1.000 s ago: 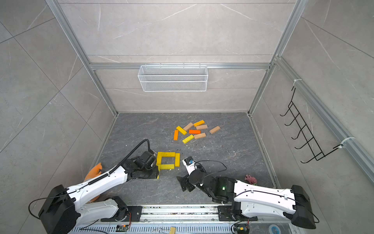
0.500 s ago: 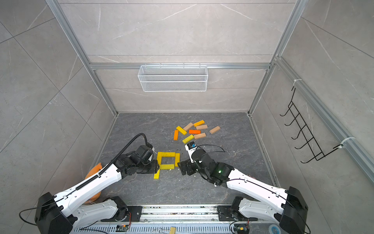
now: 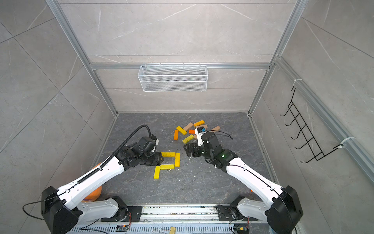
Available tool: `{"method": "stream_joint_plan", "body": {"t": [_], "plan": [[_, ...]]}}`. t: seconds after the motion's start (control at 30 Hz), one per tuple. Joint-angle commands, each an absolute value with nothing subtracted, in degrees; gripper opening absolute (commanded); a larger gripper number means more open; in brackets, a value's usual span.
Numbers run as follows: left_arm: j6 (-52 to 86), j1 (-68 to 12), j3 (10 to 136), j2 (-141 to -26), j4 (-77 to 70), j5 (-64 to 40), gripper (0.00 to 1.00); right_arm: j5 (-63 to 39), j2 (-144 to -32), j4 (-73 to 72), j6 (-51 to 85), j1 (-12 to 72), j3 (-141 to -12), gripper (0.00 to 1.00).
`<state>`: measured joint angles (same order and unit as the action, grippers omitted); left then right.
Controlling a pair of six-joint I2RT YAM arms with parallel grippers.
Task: Assemble the number 8 with building blocks
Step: Pick up the building block from the center of the board.
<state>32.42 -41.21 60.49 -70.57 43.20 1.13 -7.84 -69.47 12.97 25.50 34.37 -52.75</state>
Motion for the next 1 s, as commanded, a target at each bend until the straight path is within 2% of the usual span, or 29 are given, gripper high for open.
{"method": "stream_joint_plan", "body": {"t": [0.0, 0.4, 0.73, 0.97], "plan": [[29.7, -41.3, 63.9, -73.1, 41.8, -0.4, 0.48, -12.8, -71.5, 12.1, 25.7, 30.4, -55.1, 0.91], [26.8, -41.3, 71.2, -82.6, 39.5, -2.2, 0.48, -19.4, -78.6, 11.2, 27.8, 20.2, -59.0, 0.89], [25.2, -41.4, 74.9, -88.1, 38.6, -3.6, 0.48, -23.6, -83.1, 11.9, 29.1, 16.2, -61.0, 0.88], [24.5, -41.4, 77.2, -91.9, 38.0, -4.8, 0.48, -21.9, -85.7, 15.0, 30.6, 14.2, -63.1, 0.87]]}}
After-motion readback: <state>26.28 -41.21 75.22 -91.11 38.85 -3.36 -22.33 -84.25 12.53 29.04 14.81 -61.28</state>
